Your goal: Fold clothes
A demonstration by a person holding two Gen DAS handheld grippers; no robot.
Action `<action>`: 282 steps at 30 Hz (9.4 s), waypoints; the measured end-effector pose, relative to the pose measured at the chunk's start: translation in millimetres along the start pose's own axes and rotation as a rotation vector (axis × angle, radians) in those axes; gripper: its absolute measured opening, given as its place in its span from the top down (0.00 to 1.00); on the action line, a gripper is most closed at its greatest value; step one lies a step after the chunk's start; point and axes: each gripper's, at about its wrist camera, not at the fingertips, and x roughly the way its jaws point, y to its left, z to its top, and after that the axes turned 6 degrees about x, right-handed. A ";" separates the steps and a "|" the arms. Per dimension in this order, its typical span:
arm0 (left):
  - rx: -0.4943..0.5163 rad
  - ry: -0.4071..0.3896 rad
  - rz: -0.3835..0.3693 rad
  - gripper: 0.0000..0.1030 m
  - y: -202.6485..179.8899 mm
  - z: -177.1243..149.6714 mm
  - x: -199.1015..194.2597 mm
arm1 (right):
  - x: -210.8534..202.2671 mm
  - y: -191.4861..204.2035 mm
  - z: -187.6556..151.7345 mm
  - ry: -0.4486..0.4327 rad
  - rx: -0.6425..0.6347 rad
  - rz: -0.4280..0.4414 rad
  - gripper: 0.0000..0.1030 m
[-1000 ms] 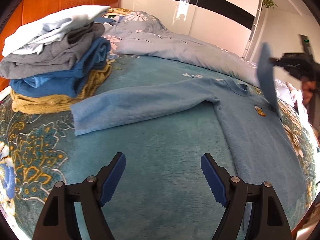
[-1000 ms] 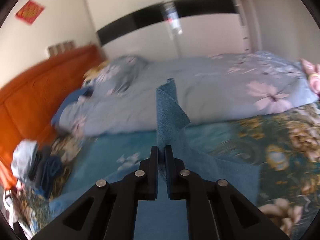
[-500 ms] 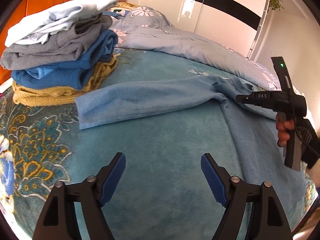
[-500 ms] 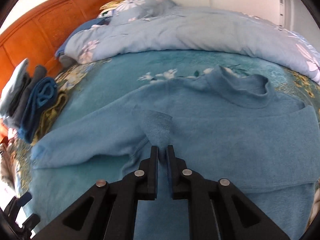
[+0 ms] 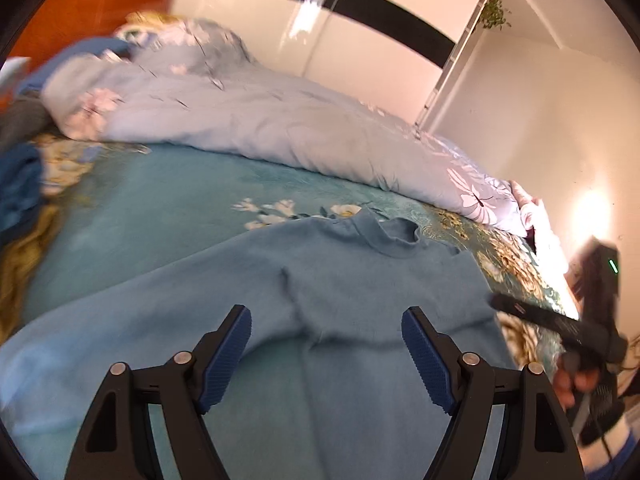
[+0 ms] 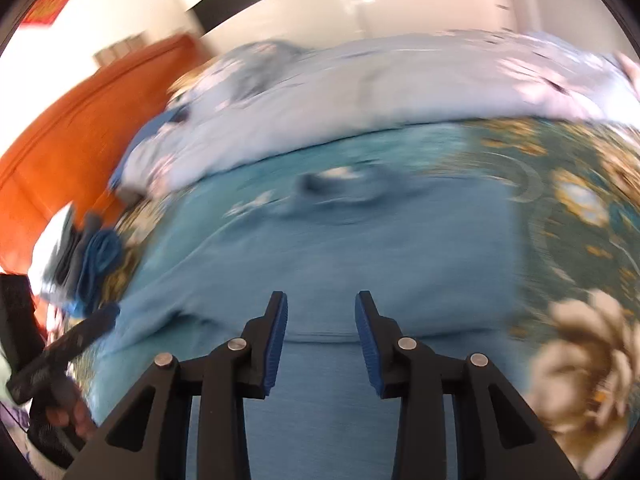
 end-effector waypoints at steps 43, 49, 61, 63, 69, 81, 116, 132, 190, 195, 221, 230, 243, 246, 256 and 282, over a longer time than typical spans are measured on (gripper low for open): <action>-0.017 0.189 0.070 0.96 24.4 28.7 110.3 | 9.5 -93.7 -1.1 -0.010 -0.032 -0.413 0.64; -0.022 0.176 0.066 0.88 20.0 20.7 87.0 | -2.7 -88.1 -3.5 -0.023 -0.016 -0.393 0.64; -0.243 0.039 0.140 0.43 35.2 -50.9 -18.8 | -50.1 -37.0 -35.3 -0.066 -0.097 -0.352 0.63; -0.323 0.022 0.146 0.43 44.7 -70.3 -36.7 | -55.8 -29.7 -42.6 -0.066 -0.100 -0.339 0.63; -0.497 -0.047 0.283 0.43 88.7 -112.4 -90.0 | -65.7 -13.3 -59.4 -0.055 -0.133 -0.319 0.62; -0.711 -0.145 0.367 0.44 148.8 -136.6 -112.4 | -55.4 -4.2 -63.6 -0.035 -0.152 -0.305 0.61; 0.038 -0.233 0.035 0.97 -75.7 19.0 -36.4 | -53.7 -34.4 -64.6 -0.035 -0.102 -0.289 0.61; 0.002 0.163 -0.062 0.94 -131.3 -58.1 67.3 | -53.9 -53.2 -62.9 -0.019 -0.070 -0.285 0.61; -0.229 0.051 0.204 0.47 9.1 -25.2 49.3 | -9.7 6.4 105.5 -0.072 -0.128 -0.123 0.98; -0.170 0.050 0.137 0.46 -5.2 -30.8 47.7 | -0.2 -24.2 99.3 -0.036 -0.059 -0.146 0.98; -0.161 0.064 0.293 0.37 19.0 -35.5 52.1 | 27.1 -56.2 37.4 0.088 -0.033 -0.130 0.98; -0.175 0.035 0.294 0.37 17.5 -26.7 49.7 | 14.3 -37.6 68.1 0.029 -0.071 -0.090 0.98; -0.125 0.065 0.282 0.37 10.0 -31.4 55.0 | 31.8 -73.2 38.6 0.087 -0.040 -0.145 0.97; -0.128 0.071 0.277 0.37 10.8 -32.2 54.8 | 32.7 -78.9 29.7 0.099 -0.037 -0.156 0.98; -0.054 0.077 0.239 0.31 1.8 -41.0 31.1 | 19.4 -72.3 45.4 0.046 -0.057 -0.133 0.95; -0.157 0.000 0.255 0.28 22.8 -65.9 -27.0 | 56.3 -64.5 65.5 0.065 -0.105 -0.116 0.98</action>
